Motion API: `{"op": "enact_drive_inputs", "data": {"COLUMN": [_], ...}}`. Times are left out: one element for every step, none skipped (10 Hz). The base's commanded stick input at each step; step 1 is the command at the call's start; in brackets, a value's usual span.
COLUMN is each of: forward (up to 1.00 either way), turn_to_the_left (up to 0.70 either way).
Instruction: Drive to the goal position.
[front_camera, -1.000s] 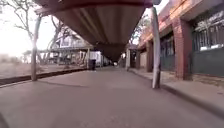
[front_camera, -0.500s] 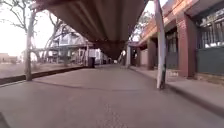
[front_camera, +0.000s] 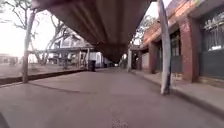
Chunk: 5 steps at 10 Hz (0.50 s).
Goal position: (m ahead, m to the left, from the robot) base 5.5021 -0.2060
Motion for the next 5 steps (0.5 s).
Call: {"op": "enact_drive_inputs", "data": {"forward": [0.70, 0.70, 0.70, 0.70, 0.70], "turn_to_the_left": [0.00, 0.00, 0.00, 0.00, 0.00]}}
